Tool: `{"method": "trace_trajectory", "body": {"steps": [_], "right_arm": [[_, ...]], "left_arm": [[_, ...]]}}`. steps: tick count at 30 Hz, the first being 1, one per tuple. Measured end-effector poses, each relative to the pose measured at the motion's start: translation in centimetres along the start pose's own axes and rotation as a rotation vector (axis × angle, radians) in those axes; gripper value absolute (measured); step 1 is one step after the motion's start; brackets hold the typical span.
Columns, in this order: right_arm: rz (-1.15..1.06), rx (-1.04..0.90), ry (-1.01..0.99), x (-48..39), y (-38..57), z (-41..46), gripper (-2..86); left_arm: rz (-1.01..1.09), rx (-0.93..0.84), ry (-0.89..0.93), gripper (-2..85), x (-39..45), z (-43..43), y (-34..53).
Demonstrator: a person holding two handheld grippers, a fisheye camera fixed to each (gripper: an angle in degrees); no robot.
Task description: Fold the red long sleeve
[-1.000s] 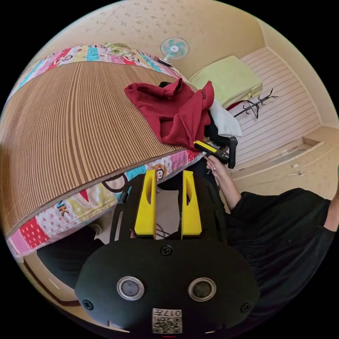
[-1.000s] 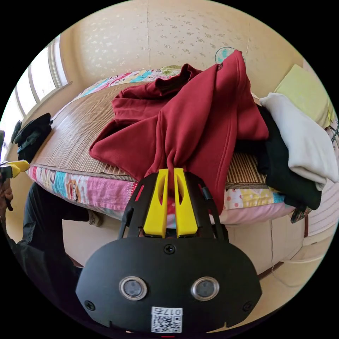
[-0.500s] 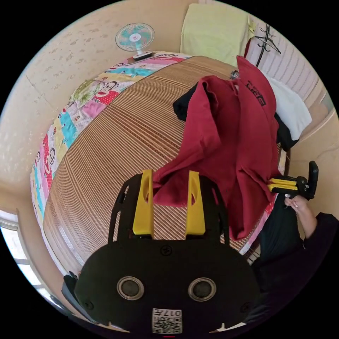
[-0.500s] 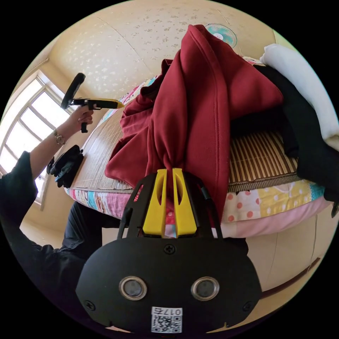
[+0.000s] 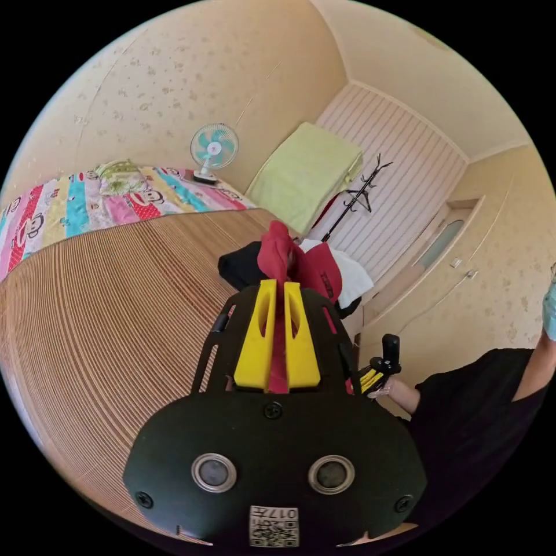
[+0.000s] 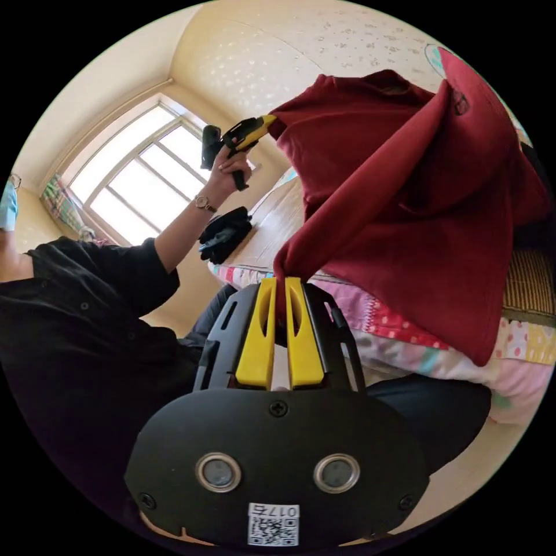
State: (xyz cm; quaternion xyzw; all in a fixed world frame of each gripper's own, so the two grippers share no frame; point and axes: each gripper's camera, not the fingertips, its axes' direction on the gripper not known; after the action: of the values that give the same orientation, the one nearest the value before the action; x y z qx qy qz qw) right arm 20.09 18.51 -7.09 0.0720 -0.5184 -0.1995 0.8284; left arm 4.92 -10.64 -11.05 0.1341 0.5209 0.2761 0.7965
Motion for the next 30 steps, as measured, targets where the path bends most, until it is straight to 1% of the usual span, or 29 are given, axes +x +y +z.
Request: {"method": "trace_trajectory", "body": {"steps": [1, 2, 4, 6, 8, 9, 11, 12, 14, 15, 16, 17, 19, 20, 22, 24, 26, 28, 29, 30], "right_arm": [[-0.099, -0.016, -0.083, -2.1, -0.1, 0.3, 3.5], [-0.149, -0.015, -0.124, -3.1, -0.1, 0.2, 3.6], [-0.296, 0.051, -0.206, -6.3, 0.1, -1.3, 4.4], [-0.359, 0.112, -0.198, -7.7, 0.4, -3.3, 5.2], [-0.385, 0.162, -0.162, -8.0, 0.6, -5.4, 6.1], [-0.389, 0.188, -0.160, -7.7, 0.5, -6.8, 6.4], [-0.370, 0.246, -0.192, -6.7, 0.3, -9.2, 6.5], [-0.358, 0.303, -0.226, -5.8, 0.2, -11.0, 6.2], [-0.356, 0.389, -0.291, -4.4, 0.1, -13.3, 5.7], [-0.335, 0.419, -0.305, -3.4, -0.2, -14.4, 5.4], [-0.284, 0.412, -0.284, -2.3, -0.8, -14.8, 5.3], [-0.247, 0.394, -0.266, -1.7, -1.3, -14.8, 5.3], [-0.136, 0.235, -0.197, 0.5, -3.6, -13.1, 5.9], [-0.129, 0.205, -0.190, 0.9, -4.0, -12.5, 6.5], [-0.060, 0.165, -0.210, 2.9, -5.4, -10.2, 11.4], [-0.037, 0.143, -0.265, 4.2, -6.0, -8.2, 15.2], [-0.003, 0.070, -0.282, 5.6, -6.6, -5.3, 17.4], [-0.009, -0.136, -0.301, 6.0, -6.8, 0.3, 18.2], [-0.025, -0.198, -0.332, 5.7, -6.8, 1.8, 17.9], [-0.078, -0.285, -0.419, 4.8, -6.4, 4.0, 15.8]], "left_arm": [[0.049, 0.086, 0.034, 0.5, 2.1, -2.8, 0.6], [0.098, 0.169, 0.090, 0.5, 4.1, -5.6, 1.2], [0.191, 0.258, 0.169, 0.4, 6.8, -9.3, 2.2], [0.253, 0.313, 0.234, 0.4, 8.7, -12.2, 3.3], [0.286, 0.331, 0.402, 0.4, 9.5, -14.7, 4.3], [0.290, 0.334, 0.449, 0.4, 9.5, -15.2, 4.6], [0.326, 0.386, 0.667, 0.4, 9.3, -17.4, 6.4], [0.339, 0.412, 0.731, 0.4, 9.2, -18.1, 7.0], [0.376, 0.542, 1.000, 0.4, 8.3, -20.4, 9.4], [0.385, 0.572, 1.070, 0.5, 8.0, -20.9, 10.0], [0.417, 0.618, 1.200, 0.5, 7.8, -21.6, 10.9], [0.457, 0.644, 1.301, 0.5, 7.9, -22.1, 11.6], [0.528, 0.642, 1.410, 0.4, 8.7, -22.6, 12.4], [0.575, 0.635, 1.452, 0.4, 9.4, -22.9, 12.9], [0.622, 0.625, 1.490, 0.3, 10.6, -23.1, 13.5], [0.630, 0.637, 1.522, 0.3, 11.3, -23.1, 14.1], [0.604, 0.691, 1.614, 0.3, 11.4, -22.6, 14.9], [0.556, 0.714, 1.644, 0.3, 11.0, -22.3, 15.3], [0.521, 0.724, 1.618, 0.4, 10.5, -22.4, 15.6], [0.502, 0.725, 1.598, 0.4, 10.3, -22.5, 15.7]]}}
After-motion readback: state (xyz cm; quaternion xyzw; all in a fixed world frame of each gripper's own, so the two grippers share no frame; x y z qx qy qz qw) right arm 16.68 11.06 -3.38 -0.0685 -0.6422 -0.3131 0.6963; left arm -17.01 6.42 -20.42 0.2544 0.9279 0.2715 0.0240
